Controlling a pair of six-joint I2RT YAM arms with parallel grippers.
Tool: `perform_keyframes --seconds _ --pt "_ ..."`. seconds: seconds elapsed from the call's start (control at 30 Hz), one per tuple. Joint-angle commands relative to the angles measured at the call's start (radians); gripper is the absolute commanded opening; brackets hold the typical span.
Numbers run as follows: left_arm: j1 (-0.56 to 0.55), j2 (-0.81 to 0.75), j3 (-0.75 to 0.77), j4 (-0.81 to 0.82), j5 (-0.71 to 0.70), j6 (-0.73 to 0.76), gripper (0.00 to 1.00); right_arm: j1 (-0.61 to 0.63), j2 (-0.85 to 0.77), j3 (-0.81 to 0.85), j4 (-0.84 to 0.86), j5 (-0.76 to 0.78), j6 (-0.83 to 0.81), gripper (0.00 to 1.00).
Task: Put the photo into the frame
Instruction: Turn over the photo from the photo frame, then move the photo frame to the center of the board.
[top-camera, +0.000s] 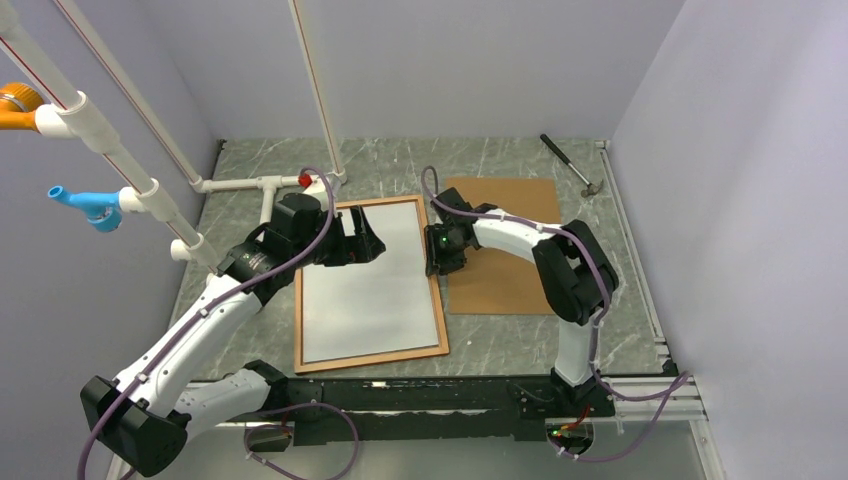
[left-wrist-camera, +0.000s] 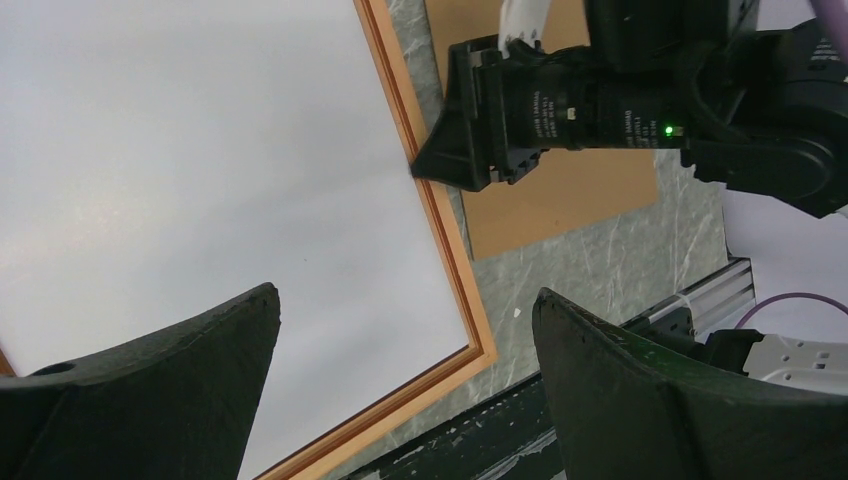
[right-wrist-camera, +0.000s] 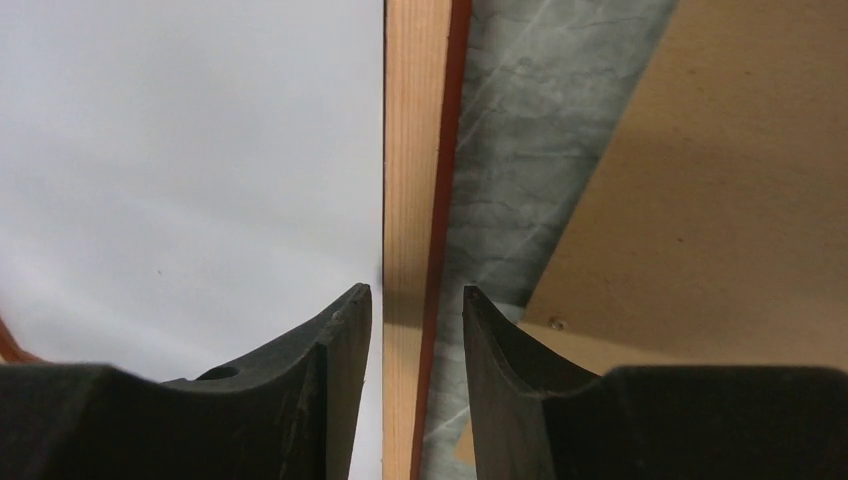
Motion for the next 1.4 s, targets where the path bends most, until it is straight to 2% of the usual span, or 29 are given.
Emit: perform_keyframes --seconds 0.0,0.1,0.3,0.47,0.63,1.03,1.37 --pt "0.004 0.004 0.013 0.01 0.004 0.023 1.0 0.021 0.032 0.063 -0.037 0.048 0.01 0.42" --pt "0.004 0.002 0.016 0.004 -0.002 0.028 0.99 0.029 0.041 0.068 -0.042 0.071 0.02 0.41" --pt "0.004 0.005 0.013 0.006 0.001 0.026 1.0 0.041 0.065 0.08 -0.071 0.137 0.044 0.34" --pt "0.004 0.003 0.016 -0.002 -0.008 0.03 0.99 0.036 0.06 0.057 -0.069 0.163 0.08 0.14" --pt "0.006 0.002 0.014 -0.003 -0.01 0.031 1.0 0.025 0.044 0.025 -0.06 0.174 0.098 0.0" --pt "0.005 0.013 0.005 0.004 -0.005 0.028 1.0 -0.027 -0.009 -0.079 -0.014 0.167 0.146 0.0" --pt "0.006 0.02 0.003 -0.002 -0.005 0.031 0.99 -0.017 0.002 -0.037 -0.004 0.123 0.121 0.01"
